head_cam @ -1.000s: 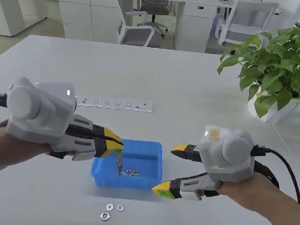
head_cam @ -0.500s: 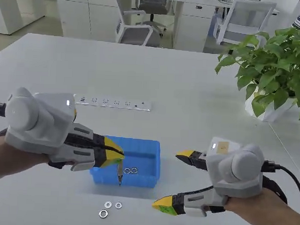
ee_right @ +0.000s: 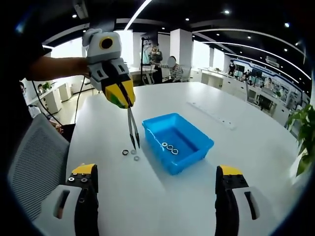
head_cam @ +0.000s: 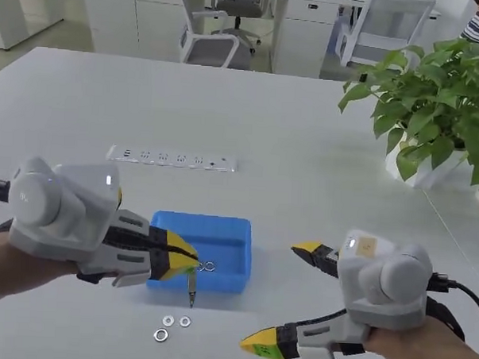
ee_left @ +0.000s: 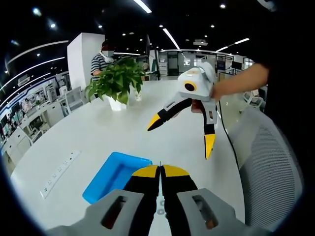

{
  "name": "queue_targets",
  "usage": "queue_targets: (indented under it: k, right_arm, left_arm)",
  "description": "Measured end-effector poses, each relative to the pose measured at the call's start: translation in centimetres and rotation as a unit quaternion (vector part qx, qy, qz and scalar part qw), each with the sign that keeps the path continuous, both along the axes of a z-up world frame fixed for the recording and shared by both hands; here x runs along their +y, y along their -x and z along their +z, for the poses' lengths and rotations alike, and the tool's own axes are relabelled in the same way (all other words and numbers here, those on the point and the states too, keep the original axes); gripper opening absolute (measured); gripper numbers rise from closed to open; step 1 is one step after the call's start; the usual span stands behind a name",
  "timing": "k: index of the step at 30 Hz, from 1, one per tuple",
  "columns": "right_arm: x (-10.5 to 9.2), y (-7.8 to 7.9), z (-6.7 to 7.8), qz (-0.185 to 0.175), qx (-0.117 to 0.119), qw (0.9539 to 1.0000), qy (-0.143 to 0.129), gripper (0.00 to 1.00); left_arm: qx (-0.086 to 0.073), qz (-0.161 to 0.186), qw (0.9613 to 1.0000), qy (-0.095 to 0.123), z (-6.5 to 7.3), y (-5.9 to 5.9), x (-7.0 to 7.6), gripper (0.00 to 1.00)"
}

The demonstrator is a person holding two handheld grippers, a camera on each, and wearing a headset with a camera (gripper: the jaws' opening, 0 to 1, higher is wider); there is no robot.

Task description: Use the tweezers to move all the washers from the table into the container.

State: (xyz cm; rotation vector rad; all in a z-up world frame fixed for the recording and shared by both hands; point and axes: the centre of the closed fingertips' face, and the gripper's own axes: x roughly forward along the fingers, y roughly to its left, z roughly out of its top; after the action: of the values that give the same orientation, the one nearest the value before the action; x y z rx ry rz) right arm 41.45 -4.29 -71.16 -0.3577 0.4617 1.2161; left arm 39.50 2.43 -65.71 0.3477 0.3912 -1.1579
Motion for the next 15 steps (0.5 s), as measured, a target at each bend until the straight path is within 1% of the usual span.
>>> queue_targets:
  k: [7,15]
  right_arm:
    - [-0.5,0.2,-0.5,-0.007,0.007,0.9999,0.000,1.00]
    - [-1.0,0.8,-1.2,-0.012,0.015,0.9998,0.008,1.00]
  left_arm:
    - [0.003,-0.003,1.0000,-0.001,-0.6,0.2,-0.2,0.05]
    - [0.010,-0.003,0.9999,-0.004,-1.6,0.3,-0.1,0.05]
